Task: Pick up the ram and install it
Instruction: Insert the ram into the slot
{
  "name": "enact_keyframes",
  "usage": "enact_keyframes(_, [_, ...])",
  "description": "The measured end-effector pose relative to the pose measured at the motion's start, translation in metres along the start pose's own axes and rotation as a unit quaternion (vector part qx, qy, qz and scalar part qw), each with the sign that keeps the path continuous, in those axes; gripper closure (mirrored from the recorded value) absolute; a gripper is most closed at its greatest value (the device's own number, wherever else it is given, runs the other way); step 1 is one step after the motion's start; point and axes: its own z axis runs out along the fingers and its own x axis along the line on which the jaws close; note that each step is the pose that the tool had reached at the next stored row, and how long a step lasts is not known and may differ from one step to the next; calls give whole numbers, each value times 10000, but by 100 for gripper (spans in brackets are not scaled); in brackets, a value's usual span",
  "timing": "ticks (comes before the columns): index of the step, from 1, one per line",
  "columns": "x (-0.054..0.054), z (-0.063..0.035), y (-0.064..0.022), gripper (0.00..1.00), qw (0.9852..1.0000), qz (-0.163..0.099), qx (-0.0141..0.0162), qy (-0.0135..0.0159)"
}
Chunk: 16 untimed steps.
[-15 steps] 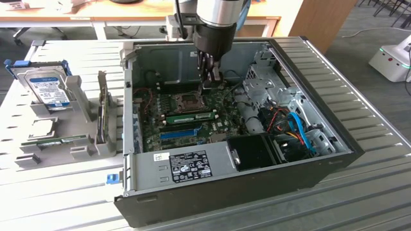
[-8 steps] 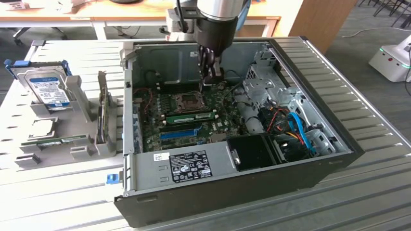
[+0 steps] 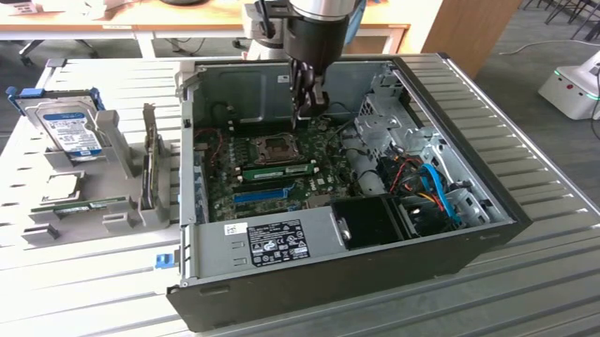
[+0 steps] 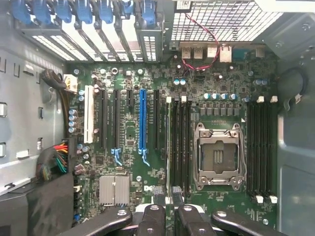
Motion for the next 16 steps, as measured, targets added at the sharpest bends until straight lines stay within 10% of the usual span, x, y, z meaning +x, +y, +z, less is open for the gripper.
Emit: enact_keyframes(16, [3,-173,5,81,10000,1,0,32])
